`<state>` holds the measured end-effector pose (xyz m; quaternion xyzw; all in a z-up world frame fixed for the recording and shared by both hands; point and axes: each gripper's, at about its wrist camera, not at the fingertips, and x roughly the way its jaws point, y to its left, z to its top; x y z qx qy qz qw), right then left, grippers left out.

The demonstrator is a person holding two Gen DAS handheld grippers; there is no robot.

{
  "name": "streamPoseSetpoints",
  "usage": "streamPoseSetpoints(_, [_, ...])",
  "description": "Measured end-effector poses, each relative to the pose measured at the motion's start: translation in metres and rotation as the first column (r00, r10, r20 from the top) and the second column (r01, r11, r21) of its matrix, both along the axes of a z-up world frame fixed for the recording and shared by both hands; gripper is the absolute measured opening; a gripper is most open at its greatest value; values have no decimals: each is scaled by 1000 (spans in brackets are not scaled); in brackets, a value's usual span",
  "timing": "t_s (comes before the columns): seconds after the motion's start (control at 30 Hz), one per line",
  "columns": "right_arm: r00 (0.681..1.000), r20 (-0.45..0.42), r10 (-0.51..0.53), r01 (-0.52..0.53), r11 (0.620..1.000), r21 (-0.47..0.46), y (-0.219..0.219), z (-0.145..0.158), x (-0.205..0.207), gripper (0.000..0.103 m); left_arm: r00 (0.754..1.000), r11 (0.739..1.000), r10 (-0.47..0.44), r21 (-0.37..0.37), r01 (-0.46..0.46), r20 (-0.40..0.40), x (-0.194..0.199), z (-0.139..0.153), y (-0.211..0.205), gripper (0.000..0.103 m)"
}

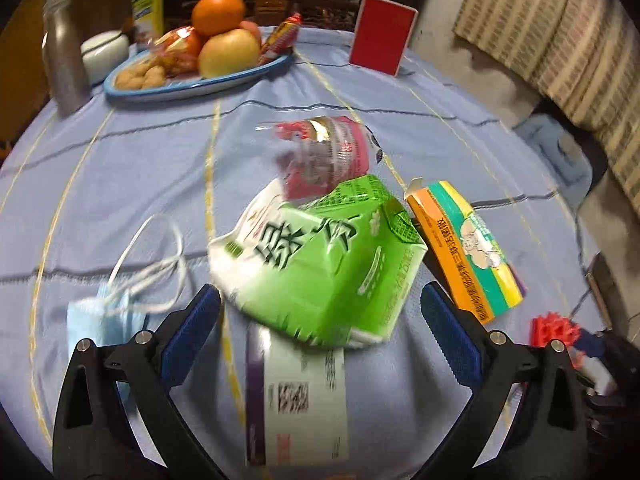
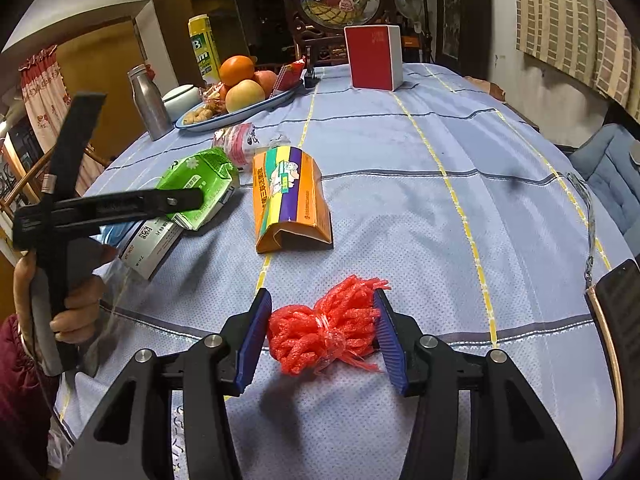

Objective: Collect trash
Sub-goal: 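Grasp the green drink carton with the left gripper while the right grasps the red mesh net, then lift the carton with the left gripper while the right lifts the red net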

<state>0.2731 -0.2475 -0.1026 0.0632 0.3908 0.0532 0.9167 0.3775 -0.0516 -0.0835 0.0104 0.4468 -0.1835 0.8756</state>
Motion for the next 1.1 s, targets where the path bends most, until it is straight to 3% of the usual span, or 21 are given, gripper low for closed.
streamPoseSetpoints(0.07, [1000, -2, 1, -1, 1000, -7, 1, 0, 0, 52, 1000, 1000, 7, 25, -8, 16, 8, -2, -3, 97])
streamPoseSetpoints(0.23, [1000, -3, 0, 0, 1000, -15, 3, -1, 0, 52, 1000, 1000, -1, -16, 0, -21, 24, -7, 1, 96])
streamPoseSetpoints(0.33, [1000, 2, 0, 0, 1000, -18, 3, -1, -1, 52, 1000, 998, -21, -52, 20, -15, 23, -3, 1, 80])
streamPoseSetpoints(0.4, [1000, 4, -1, 1, 1000, -16, 2, 0, -1, 52, 1000, 997, -17, -70, 18, 18, 17, 5, 3, 77])
streamPoseSetpoints(0.53, [1000, 5, -2, 2, 1000, -9, 1, 0, -2, 52, 995, 988, -22, -148, 37, 100, 1, 28, 10, 77])
streamPoseSetpoints(0.67, [1000, 9, -2, 3, 1000, -8, 0, 0, -2, 52, 991, 978, -33, -198, 59, 129, -11, 42, 13, 77])
streamPoseSetpoints(0.9, [996, 80, -39, 37, 999, 32, -9, 7, -27, 48, 987, 974, -33, -217, 67, 156, -43, 52, 14, 77])
streamPoseSetpoints(1.1, [988, 151, -43, 38, 999, 33, -19, 24, -67, 41, 975, 974, -87, -190, 127, 204, -96, 59, -3, 77])
